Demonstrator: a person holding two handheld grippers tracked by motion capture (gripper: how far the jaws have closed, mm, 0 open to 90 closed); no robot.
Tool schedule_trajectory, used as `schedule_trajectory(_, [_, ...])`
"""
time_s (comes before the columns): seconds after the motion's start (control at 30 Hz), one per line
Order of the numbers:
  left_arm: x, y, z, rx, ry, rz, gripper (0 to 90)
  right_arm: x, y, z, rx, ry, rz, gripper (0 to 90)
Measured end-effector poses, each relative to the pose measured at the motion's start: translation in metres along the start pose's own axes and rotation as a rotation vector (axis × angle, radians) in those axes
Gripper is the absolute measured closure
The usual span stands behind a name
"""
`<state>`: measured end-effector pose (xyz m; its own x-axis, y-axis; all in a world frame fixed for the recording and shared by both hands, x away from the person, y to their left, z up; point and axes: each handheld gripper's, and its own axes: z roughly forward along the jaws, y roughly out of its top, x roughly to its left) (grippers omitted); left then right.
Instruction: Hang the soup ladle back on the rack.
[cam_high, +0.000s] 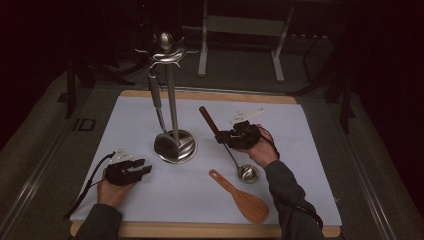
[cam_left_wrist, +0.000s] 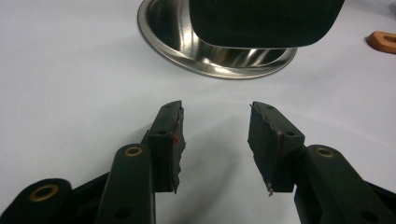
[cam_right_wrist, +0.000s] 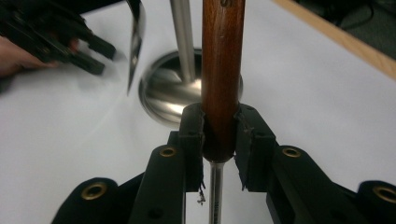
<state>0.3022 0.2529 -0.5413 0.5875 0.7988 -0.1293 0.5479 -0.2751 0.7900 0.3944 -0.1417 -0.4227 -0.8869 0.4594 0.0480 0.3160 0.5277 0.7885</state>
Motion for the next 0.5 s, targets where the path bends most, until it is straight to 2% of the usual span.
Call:
schedule_trajectory(0.2, [0.0, 0.0, 0.0, -0.001, 0.0, 0.0, 55.6, 0.006, 0.004, -0.003, -0.078, 0.015, -0.027, 74.2])
schedule_trajectory(0.5, [0.0, 0.0, 0.0, -0.001, -0.001, 0.001, 55.7, 0.017, 0.014, -0.006, -0.142, 0.019, -0.052, 74.3])
